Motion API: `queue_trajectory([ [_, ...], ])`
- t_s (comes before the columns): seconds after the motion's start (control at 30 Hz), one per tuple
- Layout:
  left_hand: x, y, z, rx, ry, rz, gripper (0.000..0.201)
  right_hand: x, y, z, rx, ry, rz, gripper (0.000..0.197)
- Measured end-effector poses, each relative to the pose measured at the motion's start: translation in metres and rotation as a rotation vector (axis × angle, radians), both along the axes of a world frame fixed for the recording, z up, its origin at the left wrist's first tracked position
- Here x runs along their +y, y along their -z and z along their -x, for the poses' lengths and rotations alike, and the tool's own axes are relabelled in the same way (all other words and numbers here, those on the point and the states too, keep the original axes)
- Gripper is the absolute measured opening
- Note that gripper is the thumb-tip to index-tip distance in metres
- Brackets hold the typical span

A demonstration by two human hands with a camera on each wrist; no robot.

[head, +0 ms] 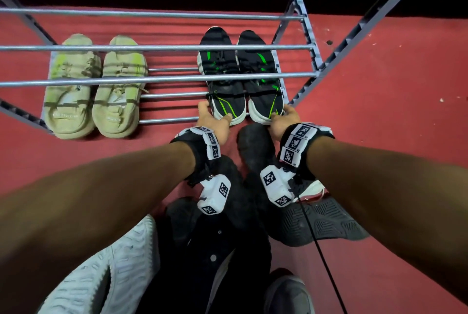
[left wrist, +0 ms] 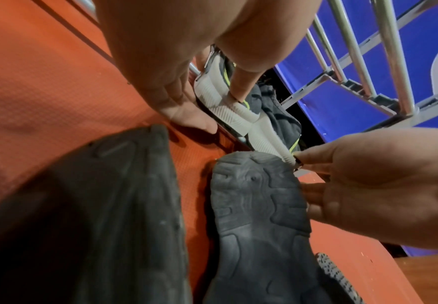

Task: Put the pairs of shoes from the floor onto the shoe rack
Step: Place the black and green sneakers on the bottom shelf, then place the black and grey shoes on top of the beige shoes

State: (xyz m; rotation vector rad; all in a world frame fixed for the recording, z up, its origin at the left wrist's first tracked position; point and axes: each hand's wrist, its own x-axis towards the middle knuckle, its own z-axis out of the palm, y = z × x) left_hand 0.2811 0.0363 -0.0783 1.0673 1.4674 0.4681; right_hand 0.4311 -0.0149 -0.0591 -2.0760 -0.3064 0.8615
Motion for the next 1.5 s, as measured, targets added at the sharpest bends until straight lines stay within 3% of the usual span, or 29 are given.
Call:
queue_trajectory([
  [0.27, -0.01, -0.013, 0.003, 0.045, 0.004, -0.103, 0.038, -0.004, -0.013, 0.004, 0.089, 0.068, -0.01, 0.028],
  [0.37, -0.012, -0.016, 0.006, 0.075, 0.014, -0.117, 0.039, -0.003, 0.015, -0.007, 0.082, 0.049, 0.054, 0.056],
  [0.43, -0.012, -0.015, 0.008, 0.045, 0.032, -0.094, 0.039, -0.008, -0.009, 0.006, 0.031, -0.009, 0.158, 0.082],
  [0.57, -0.009, -0.004, 0.015, 0.035, 0.095, -0.097, 0.044, -0.025, -0.043, 0.023, -0.023, -0.184, 0.274, 0.079],
  [0.67, -0.007, -0.002, 0.022, 0.048, 0.117, -0.11, 0.051, -0.028, -0.038, 0.023, -0.125, -0.333, 0.429, 0.097],
  [0.73, -0.005, -0.007, 0.025, 0.065, 0.123, -0.111, 0.05, -0.025, -0.021, 0.012, -0.139, -0.396, 0.456, 0.084],
  [0.83, -0.004, -0.02, 0.03, 0.071, 0.151, -0.048, 0.047, -0.028, -0.034, 0.014, -0.036, -0.445, 0.444, 0.051],
  [0.97, -0.009, -0.032, 0.04, 0.1, 0.218, 0.042, 0.036, -0.037, -0.055, 0.02, 0.012, -0.452, 0.365, 0.053],
  [1.1, -0.029, -0.059, 0.053, 0.171, 0.337, 0.109, 0.024, -0.041, -0.098, 0.034, -0.126, -0.578, 0.331, 0.026],
  [1.2, -0.047, -0.073, 0.064, 0.201, 0.477, 0.135, 0.043, -0.04, -0.118, 0.047, -0.167, -0.655, 0.26, 0.026],
  [1.27, -0.056, -0.083, 0.073, 0.21, 0.415, 0.133, 0.051, -0.043, -0.131, 0.06, -0.162, -0.714, 0.201, 0.028],
  [1.4, -0.059, -0.11, 0.089, 0.217, 0.339, 0.219, 0.046, -0.044, -0.156, 0.083, -0.182, -0.844, 0.135, 0.035],
  [1.5, -0.064, -0.133, 0.128, 0.075, 0.307, 0.179, 0.04, -0.055, -0.19, 0.121, -0.153, -0.939, -0.058, 0.031],
])
